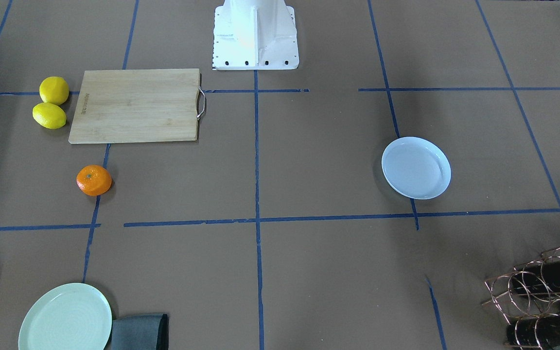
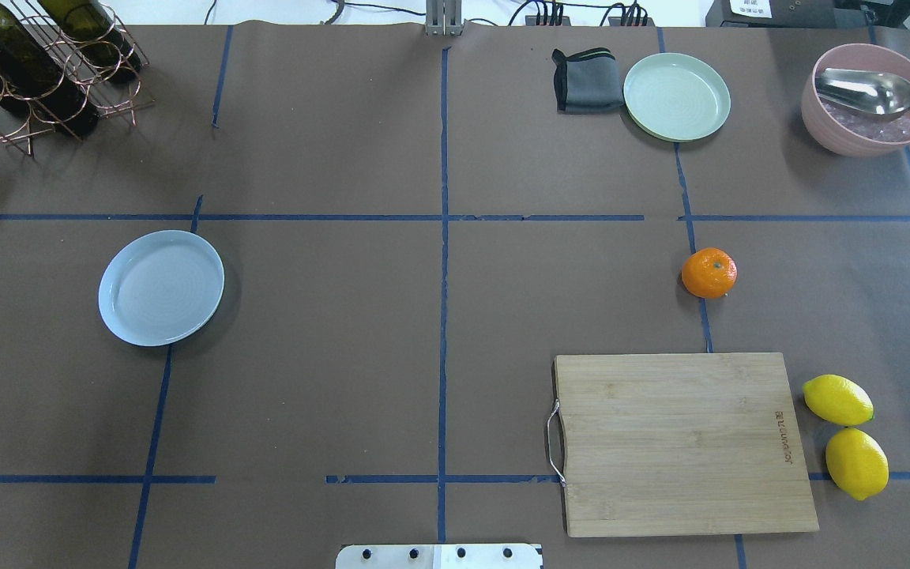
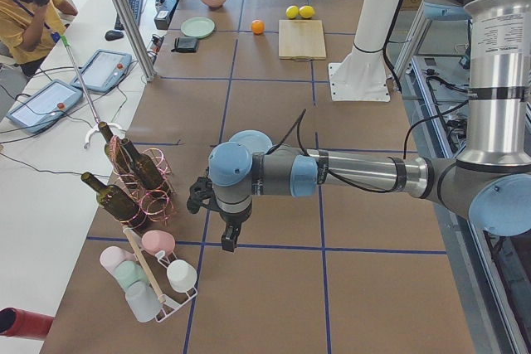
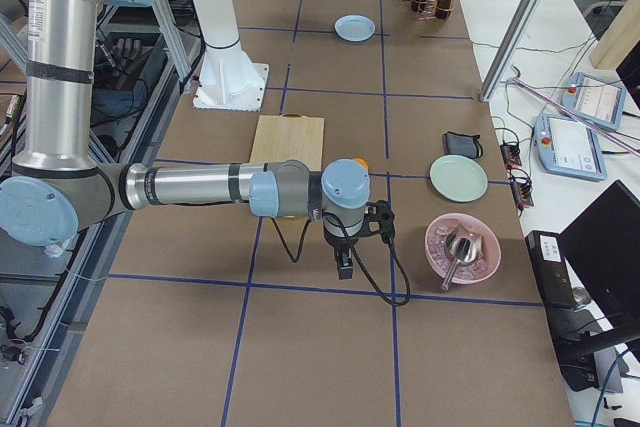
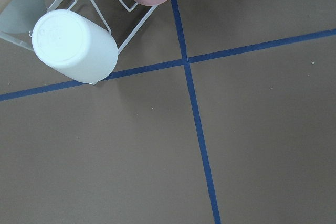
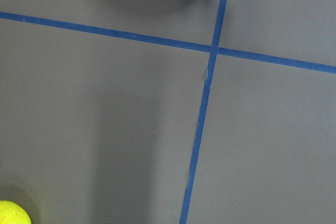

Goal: Pick orange to plate

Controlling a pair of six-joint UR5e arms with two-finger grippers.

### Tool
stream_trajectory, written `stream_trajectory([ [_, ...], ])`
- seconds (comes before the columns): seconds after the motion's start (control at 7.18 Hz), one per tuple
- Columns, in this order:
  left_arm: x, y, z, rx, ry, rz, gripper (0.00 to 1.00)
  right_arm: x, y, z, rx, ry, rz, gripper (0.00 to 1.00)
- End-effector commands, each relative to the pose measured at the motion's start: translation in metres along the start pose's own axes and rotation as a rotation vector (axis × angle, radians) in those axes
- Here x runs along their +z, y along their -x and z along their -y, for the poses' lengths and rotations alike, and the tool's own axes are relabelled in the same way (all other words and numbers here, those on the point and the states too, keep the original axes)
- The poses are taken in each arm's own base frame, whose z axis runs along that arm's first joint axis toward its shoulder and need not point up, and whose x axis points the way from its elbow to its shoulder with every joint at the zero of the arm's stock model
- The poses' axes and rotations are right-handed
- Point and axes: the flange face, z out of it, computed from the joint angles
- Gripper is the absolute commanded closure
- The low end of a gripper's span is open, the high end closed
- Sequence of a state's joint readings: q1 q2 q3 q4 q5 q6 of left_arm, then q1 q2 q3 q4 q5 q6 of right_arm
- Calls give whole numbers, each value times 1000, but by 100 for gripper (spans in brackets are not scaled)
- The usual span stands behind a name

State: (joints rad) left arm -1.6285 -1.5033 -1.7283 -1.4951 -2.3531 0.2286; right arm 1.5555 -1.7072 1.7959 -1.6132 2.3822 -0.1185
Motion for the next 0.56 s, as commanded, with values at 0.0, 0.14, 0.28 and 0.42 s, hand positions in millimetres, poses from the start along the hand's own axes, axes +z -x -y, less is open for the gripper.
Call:
stream_trajectory([
  [0.0,-1,-1,1,5,-1,3,0,-3,3,2,-22,-23,-1,0],
  [0.14,-1,-2,1,7,-2,2,0,-4,4,4,-20,-32,-3,0],
  [0.28,-3,-7,6,22,-10,4,0,-9,9,7,-25,-42,-1,0],
  [0.42,-14,-25,23,54,-32,3,0,-16,20,11,-26,-58,18,0],
])
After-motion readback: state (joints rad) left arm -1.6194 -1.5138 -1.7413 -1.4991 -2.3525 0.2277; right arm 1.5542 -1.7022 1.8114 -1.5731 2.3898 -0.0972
